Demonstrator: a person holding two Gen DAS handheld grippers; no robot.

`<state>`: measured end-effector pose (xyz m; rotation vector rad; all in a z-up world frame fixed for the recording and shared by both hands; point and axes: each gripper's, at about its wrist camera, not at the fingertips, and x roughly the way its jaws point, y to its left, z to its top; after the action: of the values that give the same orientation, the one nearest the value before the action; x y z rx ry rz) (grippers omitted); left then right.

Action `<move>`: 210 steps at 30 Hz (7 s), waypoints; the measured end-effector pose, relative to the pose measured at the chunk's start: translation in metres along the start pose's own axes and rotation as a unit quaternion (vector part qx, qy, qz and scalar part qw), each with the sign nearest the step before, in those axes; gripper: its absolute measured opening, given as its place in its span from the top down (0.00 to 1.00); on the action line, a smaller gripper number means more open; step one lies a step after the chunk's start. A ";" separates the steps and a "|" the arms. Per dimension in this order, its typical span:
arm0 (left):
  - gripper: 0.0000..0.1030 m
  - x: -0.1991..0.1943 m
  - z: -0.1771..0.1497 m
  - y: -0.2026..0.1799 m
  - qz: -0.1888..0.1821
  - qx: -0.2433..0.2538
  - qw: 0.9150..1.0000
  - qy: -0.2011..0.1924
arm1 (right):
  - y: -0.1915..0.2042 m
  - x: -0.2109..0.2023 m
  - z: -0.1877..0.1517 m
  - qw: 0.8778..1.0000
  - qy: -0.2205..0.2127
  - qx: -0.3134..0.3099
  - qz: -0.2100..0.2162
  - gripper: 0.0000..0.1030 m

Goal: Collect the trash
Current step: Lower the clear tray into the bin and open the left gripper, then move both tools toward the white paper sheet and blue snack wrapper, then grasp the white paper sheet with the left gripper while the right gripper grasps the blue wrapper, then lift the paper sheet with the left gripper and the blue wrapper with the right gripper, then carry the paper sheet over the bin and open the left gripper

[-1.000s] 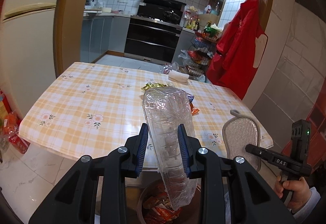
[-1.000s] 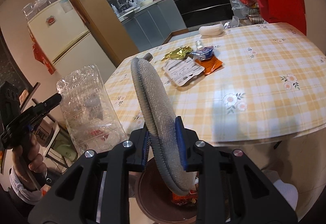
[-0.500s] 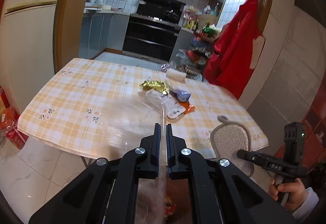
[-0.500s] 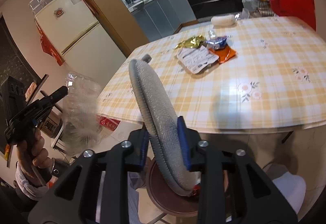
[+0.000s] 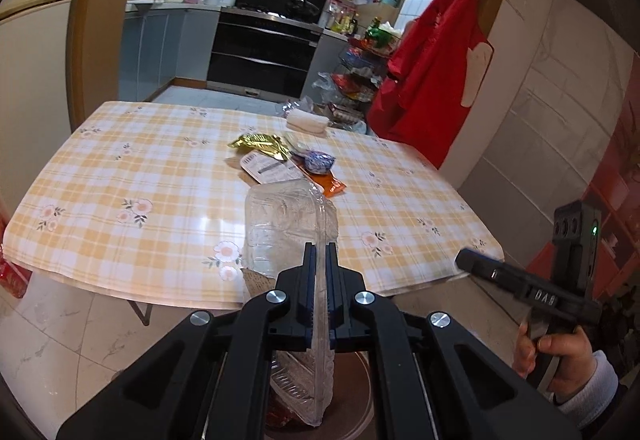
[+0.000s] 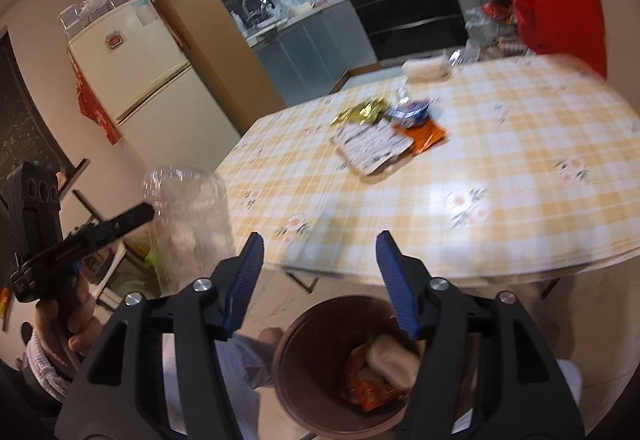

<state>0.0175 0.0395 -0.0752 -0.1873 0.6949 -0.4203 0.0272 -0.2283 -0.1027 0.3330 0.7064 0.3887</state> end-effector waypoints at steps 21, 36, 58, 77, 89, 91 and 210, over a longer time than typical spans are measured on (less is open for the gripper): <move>0.95 0.032 -0.015 -0.026 -0.010 0.028 0.998 0.058 | -0.022 -0.024 0.008 0.992 -0.041 -0.043 -0.110 0.06; 0.50 0.047 -0.023 -0.045 -0.015 0.053 0.995 0.080 | -0.034 -0.022 0.004 0.993 -0.037 -0.030 -0.110 0.06; 0.17 0.065 0.023 0.013 0.078 0.029 0.995 0.052 | -0.053 0.008 0.010 0.989 -0.008 -0.042 -0.141 0.06; 0.29 0.249 0.069 0.070 0.039 -0.059 0.990 0.123 | -0.132 0.139 0.078 0.987 0.046 -0.026 -0.149 0.06; 0.40 0.351 0.079 0.109 0.014 -0.139 0.979 0.148 | -0.157 0.219 0.121 0.987 0.072 -0.053 -0.132 0.06; 0.40 0.358 0.079 0.111 0.002 -0.141 0.979 0.146 | -0.156 0.230 0.126 0.987 0.079 -0.064 -0.128 0.06; 0.99 0.048 0.047 0.017 0.023 -0.062 0.994 0.083 | -0.018 0.052 0.075 0.995 -0.022 -0.071 -0.062 0.91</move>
<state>0.0867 0.0354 -0.0733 -0.2544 0.8890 -0.3513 0.1184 -0.2326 -0.0859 0.1624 0.6497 0.3113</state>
